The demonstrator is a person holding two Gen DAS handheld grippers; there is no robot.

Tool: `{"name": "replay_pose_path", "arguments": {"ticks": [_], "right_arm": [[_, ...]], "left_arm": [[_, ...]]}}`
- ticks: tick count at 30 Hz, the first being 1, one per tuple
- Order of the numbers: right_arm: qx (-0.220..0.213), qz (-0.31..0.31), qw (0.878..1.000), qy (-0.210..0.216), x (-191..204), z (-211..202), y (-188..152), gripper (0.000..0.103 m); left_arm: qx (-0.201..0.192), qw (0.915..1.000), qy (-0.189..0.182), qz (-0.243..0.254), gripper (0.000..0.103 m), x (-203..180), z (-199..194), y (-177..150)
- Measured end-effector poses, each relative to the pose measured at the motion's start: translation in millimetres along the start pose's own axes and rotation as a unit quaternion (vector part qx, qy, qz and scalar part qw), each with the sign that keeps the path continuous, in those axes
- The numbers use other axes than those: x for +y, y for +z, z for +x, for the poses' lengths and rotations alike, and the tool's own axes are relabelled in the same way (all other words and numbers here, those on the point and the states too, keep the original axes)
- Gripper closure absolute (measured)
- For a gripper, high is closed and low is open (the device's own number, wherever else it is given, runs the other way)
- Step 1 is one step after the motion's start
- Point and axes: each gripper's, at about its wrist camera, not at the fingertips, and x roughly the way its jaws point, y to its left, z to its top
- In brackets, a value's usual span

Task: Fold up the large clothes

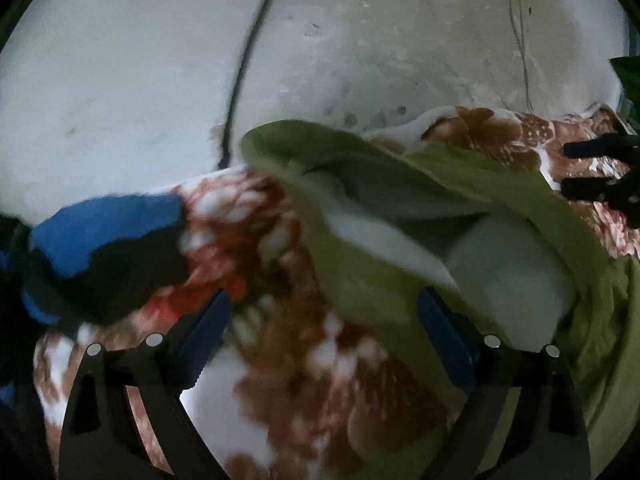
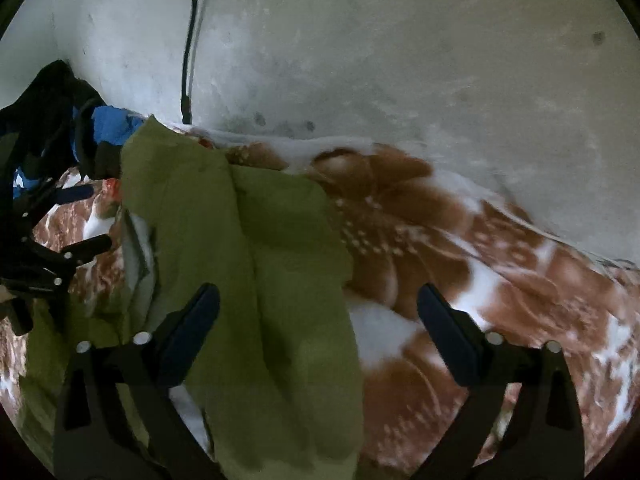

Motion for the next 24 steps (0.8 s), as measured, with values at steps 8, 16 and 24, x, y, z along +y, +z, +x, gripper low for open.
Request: {"name": "replay_pose_path", "arguments": {"ticks": [8,16,24], "right_arm": [[0.035,0.009,0.997,0.075,3.6,35.4,-3.8,0.062],[0.018,-0.01,0.997,0.077,4.0,2.0,-18.9,0.099],[-0.035,-0.034,0.995,0.084,25.4,-106.2,-22.8,0.1]], "left_arm": [[0.043,0.9952,-0.085,0.025,0.068,-25.5,37.9,7.5],[0.014,0.9959,-0.082,0.036,0.096,-44.3,-10.9,10.3],[-0.04,0.9957,-0.04,0.073,0.096,-73.3,-121.4,22.3]]}}
